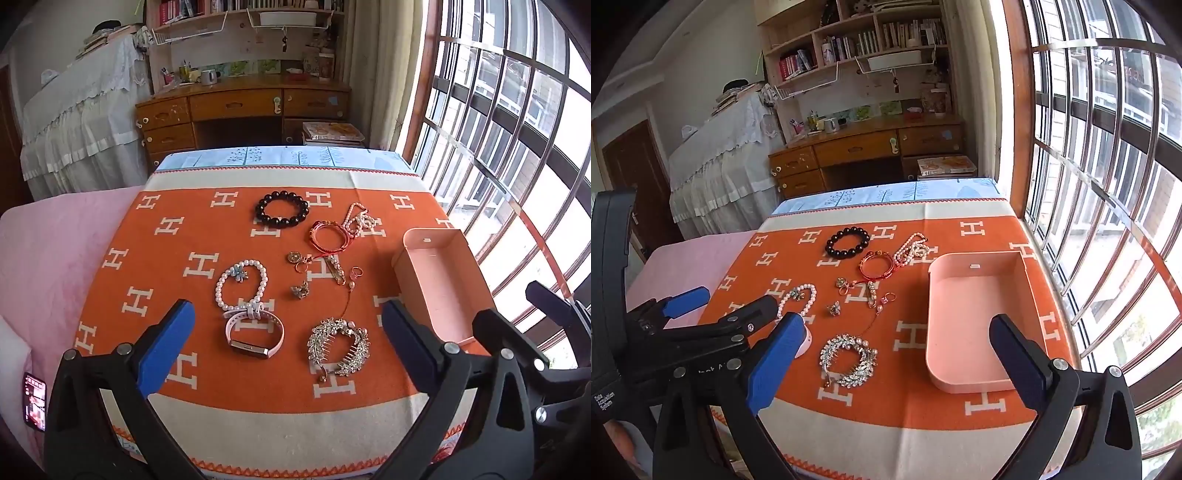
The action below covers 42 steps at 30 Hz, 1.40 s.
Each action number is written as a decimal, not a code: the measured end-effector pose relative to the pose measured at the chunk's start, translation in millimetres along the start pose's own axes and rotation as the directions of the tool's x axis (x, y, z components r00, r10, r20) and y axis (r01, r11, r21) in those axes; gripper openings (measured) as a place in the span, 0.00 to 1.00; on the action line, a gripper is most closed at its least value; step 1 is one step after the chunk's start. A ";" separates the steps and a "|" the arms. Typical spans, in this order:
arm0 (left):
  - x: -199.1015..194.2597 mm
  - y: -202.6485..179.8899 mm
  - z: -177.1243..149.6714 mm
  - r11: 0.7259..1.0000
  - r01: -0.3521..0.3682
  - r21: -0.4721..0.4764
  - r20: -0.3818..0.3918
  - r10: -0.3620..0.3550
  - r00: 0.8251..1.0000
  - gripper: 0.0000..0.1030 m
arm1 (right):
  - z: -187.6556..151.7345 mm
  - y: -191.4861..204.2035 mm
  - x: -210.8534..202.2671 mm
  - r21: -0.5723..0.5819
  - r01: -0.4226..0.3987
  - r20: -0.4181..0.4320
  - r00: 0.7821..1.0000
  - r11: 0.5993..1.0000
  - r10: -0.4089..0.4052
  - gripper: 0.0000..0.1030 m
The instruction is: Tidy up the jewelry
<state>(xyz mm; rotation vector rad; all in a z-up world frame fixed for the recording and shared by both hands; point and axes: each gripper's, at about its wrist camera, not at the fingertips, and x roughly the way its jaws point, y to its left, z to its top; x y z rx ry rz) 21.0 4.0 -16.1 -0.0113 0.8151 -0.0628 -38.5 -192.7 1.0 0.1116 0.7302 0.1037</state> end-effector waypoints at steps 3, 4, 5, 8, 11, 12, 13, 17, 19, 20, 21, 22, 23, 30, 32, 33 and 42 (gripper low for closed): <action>0.7 1.4 -0.1 1.000 0.002 0.001 -0.006 -0.002 1.000 0.97 | 0.2 0.6 -0.3 0.003 -0.004 0.001 1.000 1.000 0.004 0.99; 2.0 1.8 -0.3 1.000 0.003 0.001 -0.010 -0.003 1.000 0.96 | 0.3 0.2 -0.5 0.004 -0.005 0.001 1.000 1.000 0.005 0.99; 3.2 2.4 -0.5 1.000 0.003 0.001 -0.013 -0.003 1.000 0.96 | -0.1 -0.1 -0.8 0.005 -0.006 0.001 1.000 1.000 0.006 0.99; 1.2 1.9 -1.6 1.000 -0.005 0.000 -0.016 0.005 1.000 0.96 | -0.7 -1.0 -1.1 0.007 -0.013 -0.004 1.000 1.000 0.013 0.99; 1.3 2.7 -1.6 1.000 -0.009 -0.001 -0.018 0.009 1.000 0.96 | -1.3 0.6 0.6 0.006 -0.014 -0.006 1.000 1.000 0.014 0.99; 0.3 2.1 -2.3 1.000 -0.008 -0.001 -0.018 0.008 1.000 0.96 | -1.4 0.0 0.4 0.007 -0.014 -0.006 1.000 1.000 0.014 0.99; 0.3 2.2 -2.5 1.000 -0.009 -0.001 -0.018 0.009 1.000 0.96 | -1.4 0.1 0.4 0.006 -0.013 -0.004 1.000 1.000 0.013 0.99; 0.0 2.2 -2.5 1.000 -0.013 -0.001 -0.022 0.013 1.000 0.96 | -1.0 -0.5 0.1 0.008 -0.014 -0.005 1.000 1.000 0.014 0.99; 0.2 2.8 -2.8 1.000 -0.013 -0.002 -0.025 0.013 1.000 0.96 | -1.5 0.1 0.2 0.008 -0.014 -0.006 1.000 1.000 0.014 0.99; 0.0 4.9 -6.2 1.000 -0.011 -0.002 -0.022 0.011 1.000 0.96 | -1.9 0.3 0.3 0.008 -0.014 -0.005 1.000 1.000 0.014 0.99; 0.1 5.0 -6.4 1.000 -0.010 -0.003 -0.021 0.010 1.000 0.96 | -1.9 1.1 0.8 0.009 -0.015 -0.006 1.000 1.000 0.015 0.99; -0.5 5.5 -6.8 1.000 -0.011 -0.003 -0.022 0.011 1.000 0.96 | -2.5 0.9 0.6 0.008 -0.013 -0.005 1.000 1.000 0.013 0.99; -1.1 6.0 -7.2 1.000 -0.011 -0.003 -0.023 0.011 1.000 0.96 | -2.7 1.0 0.6 0.007 -0.013 -0.004 1.000 1.000 0.013 0.99; 0.3 6.4 -9.1 1.000 -0.007 -0.004 -0.026 0.007 1.000 0.96 | -2.8 1.0 1.6 0.010 -0.020 -0.007 1.000 1.000 0.020 0.98; -0.4 7.8 -10.4 1.000 -0.006 -0.005 -0.031 0.006 0.999 0.96 | -3.8 2.0 1.7 0.009 -0.025 -0.010 1.000 1.000 0.025 0.98; 0.1 5.4 -11.9 1.000 -0.010 -0.005 -0.035 0.010 0.999 0.96 | -3.4 2.9 2.6 0.009 -0.026 -0.012 1.000 1.000 0.026 0.98; 0.2 6.2 -13.3 1.000 -0.012 -0.004 -0.037 0.011 0.999 0.96 | -2.7 -2.0 2.8 0.013 -0.042 -0.028 0.999 0.999 0.042 0.97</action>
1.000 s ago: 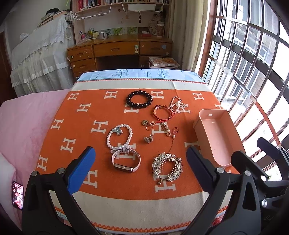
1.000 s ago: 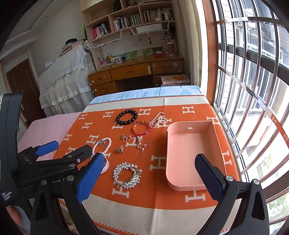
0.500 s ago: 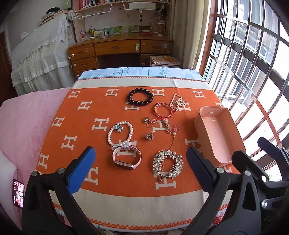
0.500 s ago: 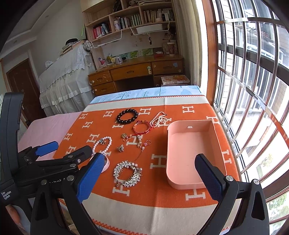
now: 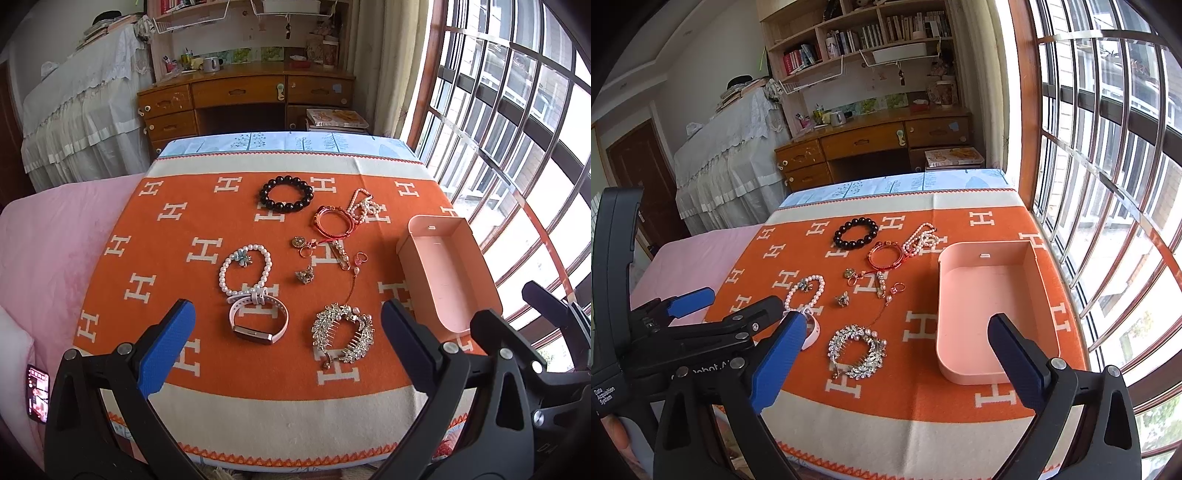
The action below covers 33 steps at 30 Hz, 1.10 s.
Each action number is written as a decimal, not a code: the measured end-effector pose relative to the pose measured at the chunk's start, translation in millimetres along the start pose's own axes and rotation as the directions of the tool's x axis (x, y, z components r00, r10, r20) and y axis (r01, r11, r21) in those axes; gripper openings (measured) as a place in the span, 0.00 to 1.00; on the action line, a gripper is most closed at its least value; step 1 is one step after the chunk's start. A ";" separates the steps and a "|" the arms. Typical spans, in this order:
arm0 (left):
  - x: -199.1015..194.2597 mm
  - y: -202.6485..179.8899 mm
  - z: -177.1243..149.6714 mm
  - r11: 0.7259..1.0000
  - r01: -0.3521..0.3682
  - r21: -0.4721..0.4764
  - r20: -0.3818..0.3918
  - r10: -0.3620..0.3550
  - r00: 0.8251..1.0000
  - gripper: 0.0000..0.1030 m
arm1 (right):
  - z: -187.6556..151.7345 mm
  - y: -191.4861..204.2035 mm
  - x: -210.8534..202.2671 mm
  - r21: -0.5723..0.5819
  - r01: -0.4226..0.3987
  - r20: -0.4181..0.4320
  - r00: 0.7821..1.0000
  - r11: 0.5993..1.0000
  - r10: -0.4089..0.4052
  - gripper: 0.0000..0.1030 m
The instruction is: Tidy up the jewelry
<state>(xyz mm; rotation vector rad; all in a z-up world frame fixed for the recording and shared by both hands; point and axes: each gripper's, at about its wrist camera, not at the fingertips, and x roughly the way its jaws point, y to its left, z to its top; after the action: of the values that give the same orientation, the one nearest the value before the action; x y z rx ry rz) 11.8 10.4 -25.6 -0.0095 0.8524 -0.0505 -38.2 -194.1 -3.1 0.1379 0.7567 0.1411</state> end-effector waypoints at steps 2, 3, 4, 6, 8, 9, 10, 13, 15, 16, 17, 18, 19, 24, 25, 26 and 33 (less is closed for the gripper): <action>-0.8 1.0 -2.7 1.000 -0.001 0.001 -0.002 0.001 1.000 0.96 | -0.1 -0.1 0.4 -0.001 0.001 0.001 1.000 1.000 -0.001 0.97; -1.2 1.6 -4.2 1.000 -0.001 0.001 -0.003 0.001 1.000 0.96 | 0.0 -0.4 0.7 0.000 0.000 0.001 1.000 1.000 0.000 0.97; -1.8 2.0 -5.8 1.000 -0.003 0.002 -0.005 0.003 1.000 0.96 | 0.0 -0.3 0.7 0.000 -0.001 -0.001 1.000 1.000 0.001 0.97; 0.2 -0.1 1.3 1.000 0.001 0.000 0.001 -0.001 1.000 0.96 | -0.3 0.3 1.0 0.001 -0.003 -0.002 1.000 1.000 0.003 0.97; 0.1 0.1 1.4 1.000 0.001 0.000 0.000 -0.001 1.000 0.96 | -1.7 0.2 2.1 0.002 -0.009 -0.004 1.000 1.000 0.009 0.95; -0.1 0.9 0.5 1.000 0.000 0.001 -0.001 0.000 1.000 0.96 | -1.9 0.2 2.6 0.001 -0.010 -0.004 1.000 1.000 0.010 0.95; -0.6 1.9 -0.5 1.000 -0.001 0.001 -0.002 0.001 1.000 0.96 | -2.2 0.2 3.3 0.000 -0.012 -0.004 1.000 1.000 0.012 0.94; -0.8 1.7 -0.7 1.000 -0.007 0.001 -0.001 0.007 1.000 0.96 | -3.4 0.2 4.2 -0.002 -0.018 -0.005 1.000 1.000 0.018 0.92; -2.5 4.2 -3.7 1.000 -0.008 0.001 -0.001 0.008 1.000 0.96 | -3.8 0.1 5.2 -0.002 -0.020 -0.009 1.000 1.000 0.020 0.91; -2.4 3.4 -1.5 1.000 -0.008 0.000 -0.002 0.008 1.000 0.96 | -4.0 0.0 5.5 -0.002 -0.022 -0.011 1.000 1.000 0.022 0.89; -2.4 3.1 -1.1 1.000 -0.010 0.001 -0.001 0.010 1.000 0.96 | -4.1 -0.4 6.0 -0.001 -0.023 -0.014 1.000 1.000 0.023 0.89; -3.2 4.4 -2.6 1.000 -0.012 0.002 0.000 0.012 1.000 0.96 | -4.1 -1.0 6.0 0.001 -0.025 -0.016 1.000 1.000 0.025 0.88; -4.1 5.8 -4.3 1.000 -0.015 0.002 -0.001 0.015 1.000 0.96 | -4.2 -1.6 6.0 0.002 -0.026 -0.017 1.000 1.000 0.026 0.88; -8.2 7.7 -5.7 1.000 -0.020 0.003 -0.008 0.020 1.000 0.96 | -4.5 -1.5 6.5 0.002 -0.025 -0.019 1.000 1.000 0.025 0.88; -9.8 9.7 -7.5 1.000 -0.020 0.003 -0.009 0.020 1.000 0.96 | -5.0 -1.6 7.0 0.002 -0.025 -0.020 0.999 1.000 0.025 0.88; -11.4 11.9 -9.3 1.000 -0.020 0.003 -0.009 0.020 1.000 0.96 | -5.1 -1.6 7.1 0.002 -0.026 -0.020 0.999 1.000 0.026 0.88; -11.0 11.7 -9.1 1.000 -0.009 0.002 -0.022 0.009 1.000 0.96 | -7.9 -0.8 7.6 0.003 -0.026 -0.022 0.999 1.000 0.026 0.88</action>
<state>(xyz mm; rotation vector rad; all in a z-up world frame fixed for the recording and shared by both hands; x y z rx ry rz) -1.8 22.7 -23.6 -0.0030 0.8746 -0.0430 -38.1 -193.0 -14.1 0.1487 0.7774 0.1663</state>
